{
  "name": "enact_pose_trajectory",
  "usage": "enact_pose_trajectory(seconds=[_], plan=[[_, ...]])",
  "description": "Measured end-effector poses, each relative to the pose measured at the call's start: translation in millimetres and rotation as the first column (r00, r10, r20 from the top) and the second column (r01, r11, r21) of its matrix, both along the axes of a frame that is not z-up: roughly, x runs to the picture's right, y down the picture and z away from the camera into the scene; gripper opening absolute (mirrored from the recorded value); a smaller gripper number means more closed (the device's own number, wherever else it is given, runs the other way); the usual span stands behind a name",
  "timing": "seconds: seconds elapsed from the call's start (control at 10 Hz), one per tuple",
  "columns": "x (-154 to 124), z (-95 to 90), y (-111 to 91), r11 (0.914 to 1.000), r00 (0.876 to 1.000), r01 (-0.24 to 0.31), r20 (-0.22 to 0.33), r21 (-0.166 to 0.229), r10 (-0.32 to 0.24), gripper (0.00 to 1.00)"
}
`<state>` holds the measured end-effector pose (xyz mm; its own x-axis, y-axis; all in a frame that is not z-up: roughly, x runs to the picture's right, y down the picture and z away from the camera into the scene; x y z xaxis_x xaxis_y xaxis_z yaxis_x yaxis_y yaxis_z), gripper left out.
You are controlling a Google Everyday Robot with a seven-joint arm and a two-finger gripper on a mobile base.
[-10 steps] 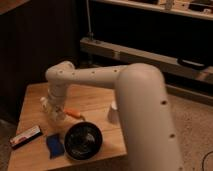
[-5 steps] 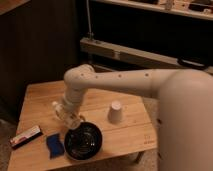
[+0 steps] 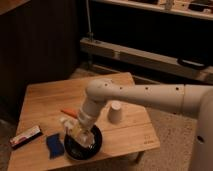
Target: Place the bottle in the ceramic bowl
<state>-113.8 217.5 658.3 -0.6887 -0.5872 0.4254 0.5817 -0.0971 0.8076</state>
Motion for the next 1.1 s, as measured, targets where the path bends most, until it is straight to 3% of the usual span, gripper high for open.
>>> enact_pose_trajectory(seconds=[0.4, 0.5, 1.1], plan=[[2.3, 10.5, 22.2, 0.9989, 1.0, 0.016, -0.001, -0.043, -0.016, 0.74], [-0.8, 12.3, 25.2, 0.9985, 1.0, 0.024, -0.003, -0.049, -0.025, 0.79], [1.2, 17.1, 22.8, 0.9977, 0.999, 0.033, -0.033, -0.06, -0.035, 0.8]])
